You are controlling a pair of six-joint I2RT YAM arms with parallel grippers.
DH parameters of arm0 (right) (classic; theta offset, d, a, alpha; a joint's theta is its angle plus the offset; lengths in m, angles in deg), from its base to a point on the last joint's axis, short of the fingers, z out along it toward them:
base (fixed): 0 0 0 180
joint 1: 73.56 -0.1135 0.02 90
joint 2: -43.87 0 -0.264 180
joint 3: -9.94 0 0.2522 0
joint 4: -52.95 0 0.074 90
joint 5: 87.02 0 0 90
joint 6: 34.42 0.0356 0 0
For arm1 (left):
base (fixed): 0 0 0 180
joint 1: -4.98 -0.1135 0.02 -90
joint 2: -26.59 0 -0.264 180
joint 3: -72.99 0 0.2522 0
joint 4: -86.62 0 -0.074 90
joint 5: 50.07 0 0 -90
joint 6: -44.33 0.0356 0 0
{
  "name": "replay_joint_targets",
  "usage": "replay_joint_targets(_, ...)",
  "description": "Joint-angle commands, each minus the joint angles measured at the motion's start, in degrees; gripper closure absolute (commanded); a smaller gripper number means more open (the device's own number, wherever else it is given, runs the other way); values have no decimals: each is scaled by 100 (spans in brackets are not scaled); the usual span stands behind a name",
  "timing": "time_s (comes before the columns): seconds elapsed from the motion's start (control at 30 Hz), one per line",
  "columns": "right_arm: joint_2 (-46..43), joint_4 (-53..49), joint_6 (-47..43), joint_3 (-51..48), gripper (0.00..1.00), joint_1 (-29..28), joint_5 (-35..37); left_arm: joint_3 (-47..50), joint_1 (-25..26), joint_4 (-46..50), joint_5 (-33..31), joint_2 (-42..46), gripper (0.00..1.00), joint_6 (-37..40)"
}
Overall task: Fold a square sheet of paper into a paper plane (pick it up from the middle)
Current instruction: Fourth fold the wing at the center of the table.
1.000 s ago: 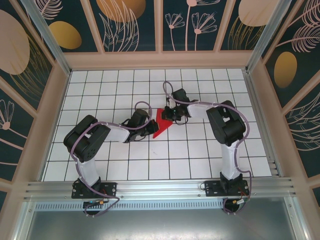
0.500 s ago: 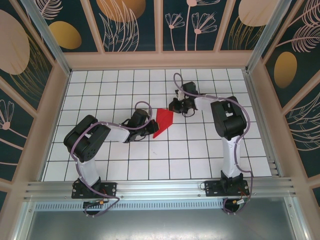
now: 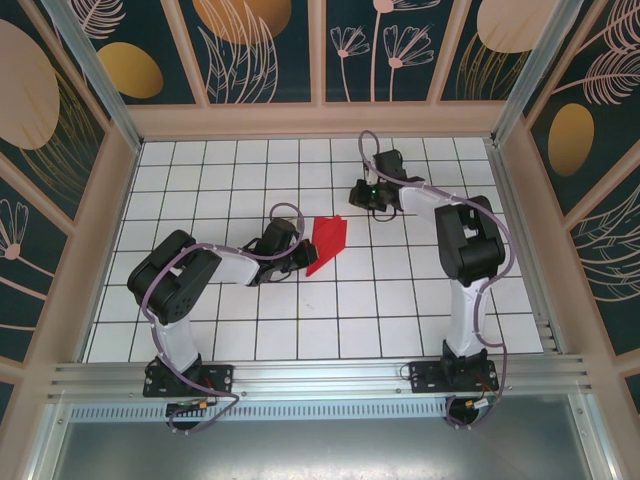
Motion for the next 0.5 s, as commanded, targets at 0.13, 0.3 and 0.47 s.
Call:
replay_joint_targets(0.13,-291,372,584,-678,99,-754,-527,200,-8,911,-385,-251,100,110)
replay_joint_targets(0.3,24,443,735,-685,99,-970,-596,164,-10,900,-390,-225,100,94)
replay_joint_targets(0.47,221,480,778,-715,99,-961,-570,163,-9,893,-394,-116,100,68)
